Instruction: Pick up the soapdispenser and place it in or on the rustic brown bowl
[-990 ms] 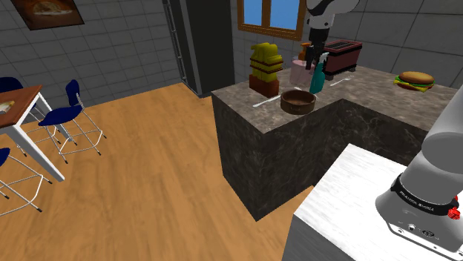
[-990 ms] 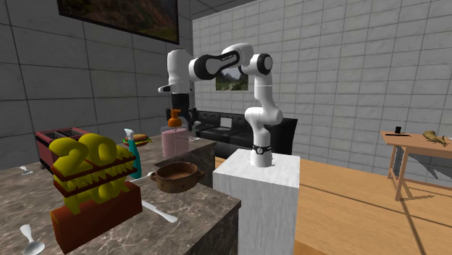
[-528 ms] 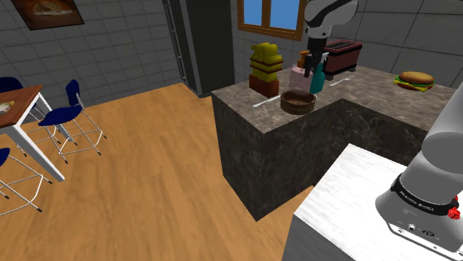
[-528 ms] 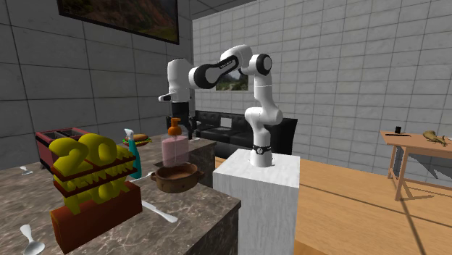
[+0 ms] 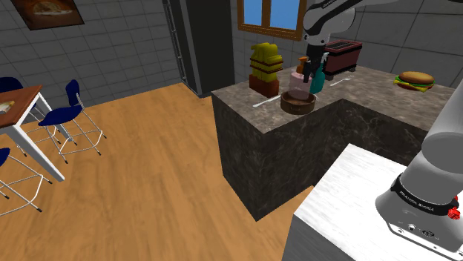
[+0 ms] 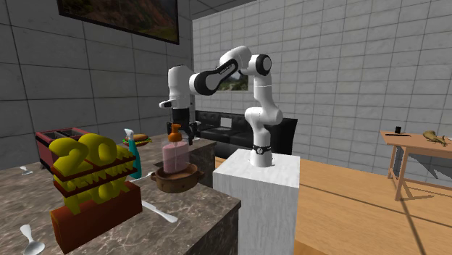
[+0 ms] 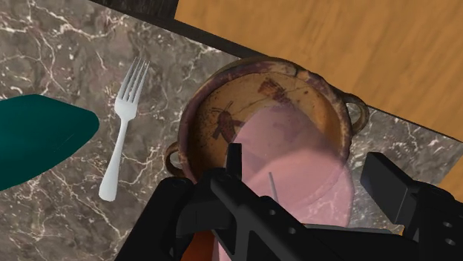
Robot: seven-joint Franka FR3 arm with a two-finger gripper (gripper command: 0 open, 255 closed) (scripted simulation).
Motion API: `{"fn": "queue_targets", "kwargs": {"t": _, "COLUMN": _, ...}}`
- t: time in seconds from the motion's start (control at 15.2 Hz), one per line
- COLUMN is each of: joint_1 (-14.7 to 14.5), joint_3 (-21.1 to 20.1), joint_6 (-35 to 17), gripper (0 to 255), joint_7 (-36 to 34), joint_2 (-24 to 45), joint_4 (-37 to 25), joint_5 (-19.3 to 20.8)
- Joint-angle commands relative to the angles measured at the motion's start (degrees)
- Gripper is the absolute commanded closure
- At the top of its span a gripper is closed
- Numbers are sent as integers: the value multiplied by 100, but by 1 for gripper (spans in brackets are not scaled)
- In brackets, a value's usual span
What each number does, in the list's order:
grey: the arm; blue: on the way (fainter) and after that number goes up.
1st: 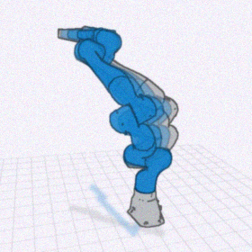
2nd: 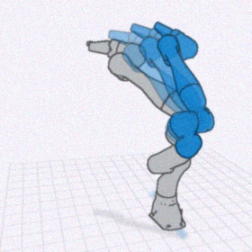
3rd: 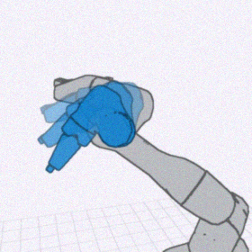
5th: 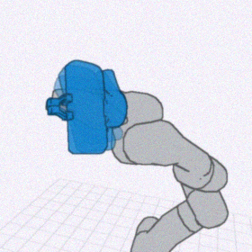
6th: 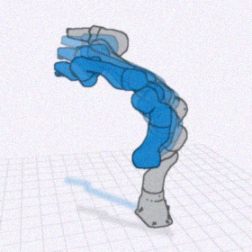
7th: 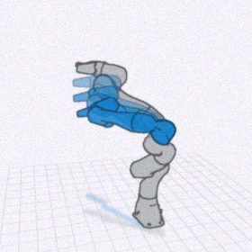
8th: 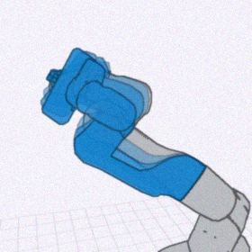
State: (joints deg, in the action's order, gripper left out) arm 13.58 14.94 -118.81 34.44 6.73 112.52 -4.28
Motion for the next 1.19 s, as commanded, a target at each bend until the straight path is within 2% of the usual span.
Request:
{"fn": "queue_targets", "kwargs": {"t": 0.0, "joint_1": -1, "joint_3": -1, "joint_6": -5, "gripper": 255, "joint_7": -1, "joint_2": 0, "joint_4": 1, "joint_5": -1}}
{"fn": "queue_targets", "kwargs": {"t": 0.2, "joint_1": -1, "joint_3": -1, "joint_6": -5, "gripper": 255, "joint_7": -1, "joint_2": 0, "joint_4": 1, "joint_5": -1}}
{"fn": "queue_targets", "kwargs": {"t": 0.26, "joint_1": -1, "joint_3": -1, "joint_6": -6, "gripper": 0, "joint_7": -1, "joint_2": 0, "joint_4": 1, "joint_5": -1}}
{"fn": "queue_targets", "kwargs": {"t": 0.59, "joint_1": -1, "joint_3": -1, "joint_6": -6, "gripper": 0, "joint_7": -1, "joint_2": 1, "joint_4": 1, "joint_5": -1}}
{"fn": "queue_targets", "kwargs": {"t": 0.86, "joint_1": 0, "joint_3": 15, "joint_6": 681, "gripper": 0, "joint_7": -55, "joint_2": -211, "joint_4": -484, "joint_5": 80}}
{"fn": "queue_targets", "kwargs": {"t": 1.12, "joint_1": 0, "joint_3": 15, "joint_6": 681, "gripper": 0, "joint_7": -55, "joint_2": -211, "joint_4": -484, "joint_5": 80}}
